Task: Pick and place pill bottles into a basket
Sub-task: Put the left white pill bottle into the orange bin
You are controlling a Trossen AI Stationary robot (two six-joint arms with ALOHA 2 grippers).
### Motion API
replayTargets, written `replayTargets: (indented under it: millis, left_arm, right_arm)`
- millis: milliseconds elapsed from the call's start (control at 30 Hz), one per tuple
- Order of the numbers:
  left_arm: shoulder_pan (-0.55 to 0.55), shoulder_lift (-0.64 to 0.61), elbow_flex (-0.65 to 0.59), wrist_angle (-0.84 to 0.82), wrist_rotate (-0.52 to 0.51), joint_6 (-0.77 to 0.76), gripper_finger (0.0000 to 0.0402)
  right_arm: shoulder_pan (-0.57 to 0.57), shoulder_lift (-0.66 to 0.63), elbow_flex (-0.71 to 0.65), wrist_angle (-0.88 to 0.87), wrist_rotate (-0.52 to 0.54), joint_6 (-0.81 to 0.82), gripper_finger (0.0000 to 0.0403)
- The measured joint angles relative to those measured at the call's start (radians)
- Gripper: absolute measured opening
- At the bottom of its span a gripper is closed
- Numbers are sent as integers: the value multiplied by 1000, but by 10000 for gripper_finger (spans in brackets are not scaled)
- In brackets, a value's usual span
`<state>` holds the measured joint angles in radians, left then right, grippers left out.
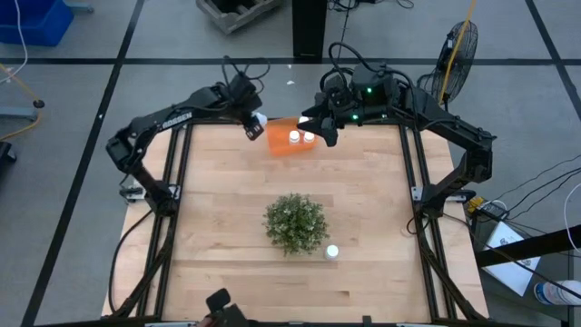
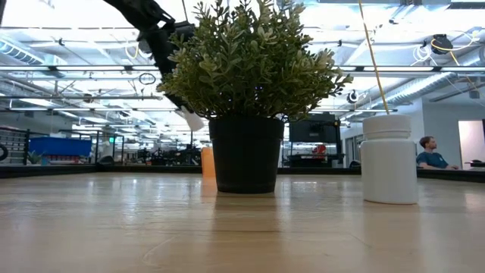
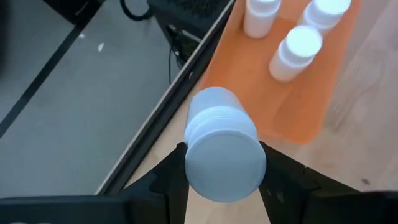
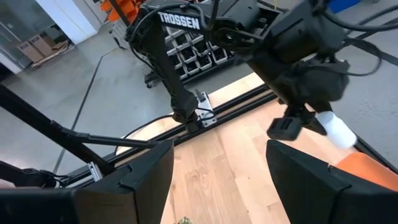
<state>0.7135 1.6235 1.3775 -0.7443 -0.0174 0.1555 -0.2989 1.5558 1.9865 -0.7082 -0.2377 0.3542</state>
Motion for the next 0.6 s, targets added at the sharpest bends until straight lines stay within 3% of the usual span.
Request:
replayTargets:
  millis: [367, 600]
  left_arm:
    - [-14, 193, 248, -36, 17, 45, 161]
    - [-19, 315, 307, -75, 26, 80, 175]
  right_arm:
    - [0, 0, -1, 0, 2, 9, 247]
    - [0, 0, -56, 10, 3, 27, 247]
